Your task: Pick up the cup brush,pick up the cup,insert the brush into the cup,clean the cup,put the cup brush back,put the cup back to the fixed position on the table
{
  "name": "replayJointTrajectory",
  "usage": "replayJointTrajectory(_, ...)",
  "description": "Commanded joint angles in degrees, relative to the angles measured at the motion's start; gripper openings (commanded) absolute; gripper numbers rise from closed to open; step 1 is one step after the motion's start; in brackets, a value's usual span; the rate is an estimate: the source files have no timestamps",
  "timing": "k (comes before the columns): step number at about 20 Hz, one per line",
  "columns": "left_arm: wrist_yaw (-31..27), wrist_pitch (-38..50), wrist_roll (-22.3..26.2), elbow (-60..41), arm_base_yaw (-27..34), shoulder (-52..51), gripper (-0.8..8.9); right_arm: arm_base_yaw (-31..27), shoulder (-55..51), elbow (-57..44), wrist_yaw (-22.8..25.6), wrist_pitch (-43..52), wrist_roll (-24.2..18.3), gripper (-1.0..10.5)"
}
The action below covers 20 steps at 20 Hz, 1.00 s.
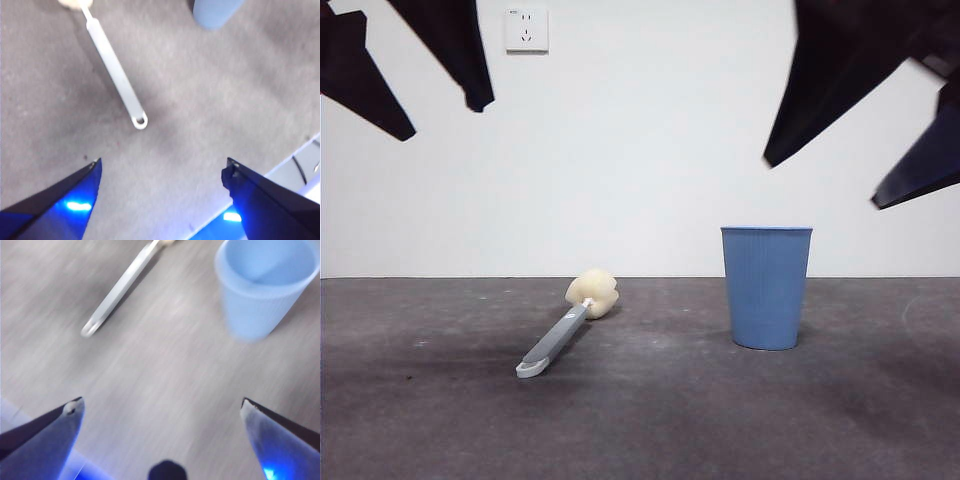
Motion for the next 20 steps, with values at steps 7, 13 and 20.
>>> replayJointTrajectory(7,6.1,-3.9,4.2,-0.4,-0.2,0.0,-0.07,2.0,-8.8,-0.2,-7.5,-11.7,5.7,-0.1)
replayJointTrajectory(13,5.7,-4.0,4.1,-0.4,-0.2,0.0,-0.04,2.0,-8.8,-0.2,-7.3,-11.7,6.9,0.0)
replayJointTrajectory(20,5.7,-1.6,4.1,-0.4,-0.2,0.0,-0.04,2.0,-8.9,-0.2,-7.0,-11.7,6.8,0.0)
